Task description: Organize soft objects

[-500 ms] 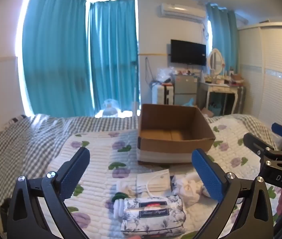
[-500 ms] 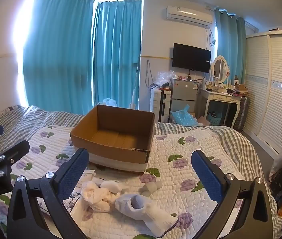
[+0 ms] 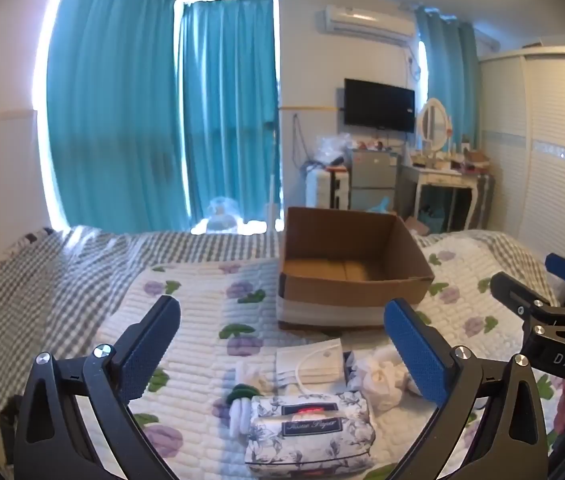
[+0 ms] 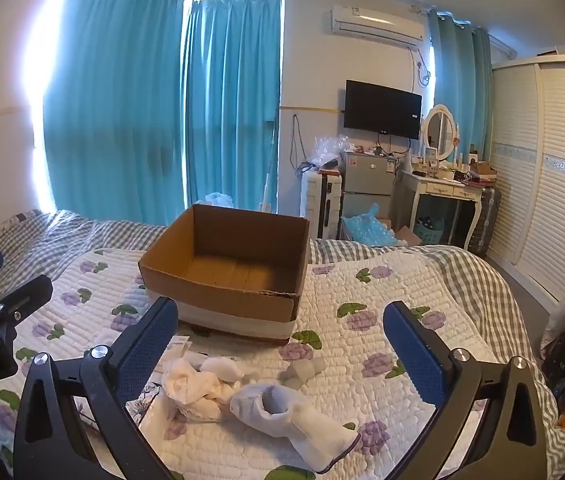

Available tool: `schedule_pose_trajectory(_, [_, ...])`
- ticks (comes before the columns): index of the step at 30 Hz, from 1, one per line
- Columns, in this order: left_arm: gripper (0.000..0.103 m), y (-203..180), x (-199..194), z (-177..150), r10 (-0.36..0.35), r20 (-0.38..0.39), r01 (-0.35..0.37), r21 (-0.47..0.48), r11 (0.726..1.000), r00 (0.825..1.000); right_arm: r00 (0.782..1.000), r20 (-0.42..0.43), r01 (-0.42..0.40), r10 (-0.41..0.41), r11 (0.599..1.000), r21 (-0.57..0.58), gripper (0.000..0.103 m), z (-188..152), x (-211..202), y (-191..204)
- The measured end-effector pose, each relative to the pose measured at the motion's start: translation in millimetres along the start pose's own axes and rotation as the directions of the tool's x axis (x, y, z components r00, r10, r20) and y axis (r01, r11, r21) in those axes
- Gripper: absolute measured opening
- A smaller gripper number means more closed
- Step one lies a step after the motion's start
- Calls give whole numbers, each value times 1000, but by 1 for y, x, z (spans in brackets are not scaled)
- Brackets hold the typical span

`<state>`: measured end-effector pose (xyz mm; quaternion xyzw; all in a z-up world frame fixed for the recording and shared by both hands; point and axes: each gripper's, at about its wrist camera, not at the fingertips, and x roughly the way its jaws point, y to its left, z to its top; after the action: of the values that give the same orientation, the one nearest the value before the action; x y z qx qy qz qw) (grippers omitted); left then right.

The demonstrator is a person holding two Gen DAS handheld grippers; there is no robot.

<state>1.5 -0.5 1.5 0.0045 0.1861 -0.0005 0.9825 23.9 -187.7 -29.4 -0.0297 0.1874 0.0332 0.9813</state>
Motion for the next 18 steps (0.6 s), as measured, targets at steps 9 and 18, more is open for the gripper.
schedule_pose_trajectory(9, [103,0,1,-2,-1,-3,1,-1,1000,1000,1000,-4,-2,2,1000,3,103,-2,1,-3])
schedule_pose_trajectory(18, [103,0,1,-2,-1,-4,1,-1,1000,1000,1000,-10,-5,5,1000,-5,103,-4,1,-2])
